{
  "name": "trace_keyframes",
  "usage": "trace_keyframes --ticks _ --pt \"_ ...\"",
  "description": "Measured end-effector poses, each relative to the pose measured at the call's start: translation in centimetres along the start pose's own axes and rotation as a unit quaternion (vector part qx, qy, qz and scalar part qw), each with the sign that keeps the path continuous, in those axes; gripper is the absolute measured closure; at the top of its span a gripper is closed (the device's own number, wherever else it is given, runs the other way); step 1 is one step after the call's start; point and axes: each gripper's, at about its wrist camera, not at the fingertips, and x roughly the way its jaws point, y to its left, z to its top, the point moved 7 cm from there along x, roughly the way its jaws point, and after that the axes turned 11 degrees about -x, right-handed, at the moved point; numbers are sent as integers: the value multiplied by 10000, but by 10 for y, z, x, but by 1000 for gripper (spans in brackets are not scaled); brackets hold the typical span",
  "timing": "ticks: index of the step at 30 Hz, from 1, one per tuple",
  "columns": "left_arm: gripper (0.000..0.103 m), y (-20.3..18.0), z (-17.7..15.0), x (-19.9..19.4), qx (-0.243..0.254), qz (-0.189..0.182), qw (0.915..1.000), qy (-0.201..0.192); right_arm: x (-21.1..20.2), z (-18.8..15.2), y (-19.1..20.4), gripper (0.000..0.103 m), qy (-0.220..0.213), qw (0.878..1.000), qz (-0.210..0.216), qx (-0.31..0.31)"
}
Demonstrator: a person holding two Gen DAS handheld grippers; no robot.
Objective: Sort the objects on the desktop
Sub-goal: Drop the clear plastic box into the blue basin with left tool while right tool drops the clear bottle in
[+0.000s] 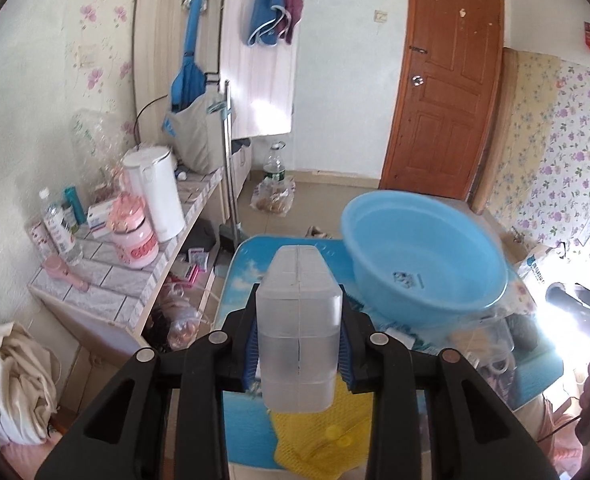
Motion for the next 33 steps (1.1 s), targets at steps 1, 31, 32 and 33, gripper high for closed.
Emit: trace_keyframes --ticks 1,31,32,33 --pt "73 -7 4 2 52 -37 10000 -27 3 5 4 17 -44 10000 62 -25" --pt "48 -142 -10 87 857 -838 9914 524 81 43 59 17 73 9928 886 -797" --pt "48 -140 -9 84 875 -834 9914 493 81 43 60 17 78 9927 896 -805" --pt "48 -139 -10 81 904 -810 9915 463 82 43 62 17 86 9926 901 -814"
